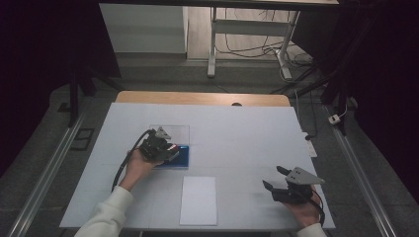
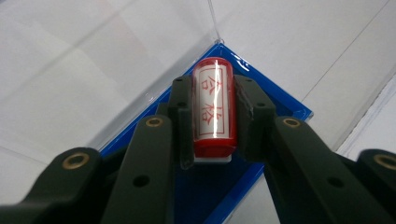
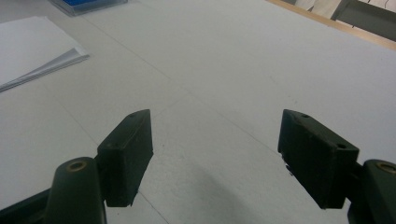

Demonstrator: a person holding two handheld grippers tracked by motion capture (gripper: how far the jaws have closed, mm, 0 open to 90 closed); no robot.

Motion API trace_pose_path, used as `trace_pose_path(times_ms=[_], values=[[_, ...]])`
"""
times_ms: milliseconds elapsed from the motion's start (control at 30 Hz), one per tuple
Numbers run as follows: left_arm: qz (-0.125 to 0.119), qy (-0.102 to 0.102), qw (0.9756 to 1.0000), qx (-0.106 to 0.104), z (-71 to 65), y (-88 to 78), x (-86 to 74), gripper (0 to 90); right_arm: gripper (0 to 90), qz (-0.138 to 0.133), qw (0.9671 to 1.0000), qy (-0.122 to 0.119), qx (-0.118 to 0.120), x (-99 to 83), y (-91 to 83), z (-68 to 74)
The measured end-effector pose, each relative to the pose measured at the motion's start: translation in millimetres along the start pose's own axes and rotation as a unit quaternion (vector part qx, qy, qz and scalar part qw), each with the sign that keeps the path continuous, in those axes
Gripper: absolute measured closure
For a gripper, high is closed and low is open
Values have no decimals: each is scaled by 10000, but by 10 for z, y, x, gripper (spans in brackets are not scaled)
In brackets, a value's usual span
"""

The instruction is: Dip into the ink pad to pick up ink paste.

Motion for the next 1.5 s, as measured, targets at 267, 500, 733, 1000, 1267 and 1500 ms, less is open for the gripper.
trace_pose_path(times_ms=[267,500,733,1000,1267,1500], values=[[-83,-20,9999,119,-33,17,-36,710,257,-6,10000,-18,-19,18,-7,11],[-100,10,9998,168,-42,19,-43,711,257,-26,10000,-46,14,37,-2,34],[-106,26,9998,191,-48,21,-43,710,257,-16,10000,-39,14,35,3,24],[-166,-2,9997,170,-43,24,-53,710,257,-24,10000,-34,31,40,12,25],[-249,40,9995,213,47,-144,28,705,257,-29,10000,-40,38,39,12,28],[-498,-100,9987,92,105,-352,104,704,257,-5,10000,-20,13,24,-2,22]])
Point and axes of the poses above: each handheld gripper's, and its own axes: y roughly forward along the jaws, x roughly out of its top, z roughly to its left, the point moved 6 cm from there along y, roughly forward along the jaws, and after that the axes turned 14 degrees about x, right-handed, at the moved point
